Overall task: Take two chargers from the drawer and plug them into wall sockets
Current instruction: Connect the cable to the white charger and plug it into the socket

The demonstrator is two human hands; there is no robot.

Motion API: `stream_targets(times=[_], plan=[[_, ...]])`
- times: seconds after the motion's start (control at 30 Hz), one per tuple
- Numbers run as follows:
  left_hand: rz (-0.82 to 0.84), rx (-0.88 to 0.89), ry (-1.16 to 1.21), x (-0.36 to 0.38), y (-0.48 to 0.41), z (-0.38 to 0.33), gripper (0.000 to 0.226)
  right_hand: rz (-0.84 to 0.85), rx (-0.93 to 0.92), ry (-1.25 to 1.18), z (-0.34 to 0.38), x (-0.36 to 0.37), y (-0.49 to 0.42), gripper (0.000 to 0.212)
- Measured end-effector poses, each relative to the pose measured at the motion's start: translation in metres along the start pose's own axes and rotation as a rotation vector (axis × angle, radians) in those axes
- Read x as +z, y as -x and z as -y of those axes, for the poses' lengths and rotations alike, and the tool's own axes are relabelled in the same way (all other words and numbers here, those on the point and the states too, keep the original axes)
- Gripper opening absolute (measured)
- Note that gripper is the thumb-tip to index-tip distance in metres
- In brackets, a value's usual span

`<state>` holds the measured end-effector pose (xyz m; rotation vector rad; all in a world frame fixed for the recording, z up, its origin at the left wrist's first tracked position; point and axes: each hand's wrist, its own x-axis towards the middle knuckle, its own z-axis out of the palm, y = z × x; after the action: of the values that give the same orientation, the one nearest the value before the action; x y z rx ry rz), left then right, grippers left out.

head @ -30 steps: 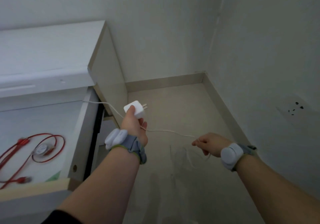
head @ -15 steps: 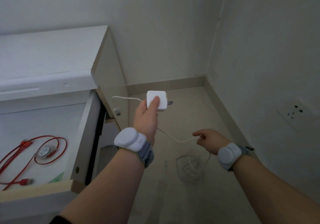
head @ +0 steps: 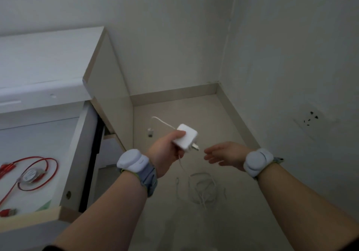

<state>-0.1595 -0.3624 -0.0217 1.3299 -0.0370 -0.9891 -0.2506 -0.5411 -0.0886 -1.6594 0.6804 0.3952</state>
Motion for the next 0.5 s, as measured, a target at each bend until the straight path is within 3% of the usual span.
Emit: stream_targets(times=[0.13, 0.27, 0.4, 0.5], plan=[[0.161, -0.183, -0.190, 0.005, 0.001, 0.020, 0.015, 0.020, -0.079, -0.364, 0.010, 0.008, -0.001, 0.034], [0.201, -0.289, -0.348, 0.007, 0.001, 0.037, 0.009, 0.198, -0.057, -0.552, 0.020, 0.013, -0.002, 0.041], [0.220, -0.315, -0.449, 0.009, 0.000, 0.045, 0.010, 0.332, -0.085, -0.851, 0.028, 0.014, 0.000, 0.028], [0.227, -0.302, -0.498, 0.009, -0.002, 0.046, 0.010, 0.274, -0.141, -0.941, 0.032, 0.014, -0.001, 0.018]])
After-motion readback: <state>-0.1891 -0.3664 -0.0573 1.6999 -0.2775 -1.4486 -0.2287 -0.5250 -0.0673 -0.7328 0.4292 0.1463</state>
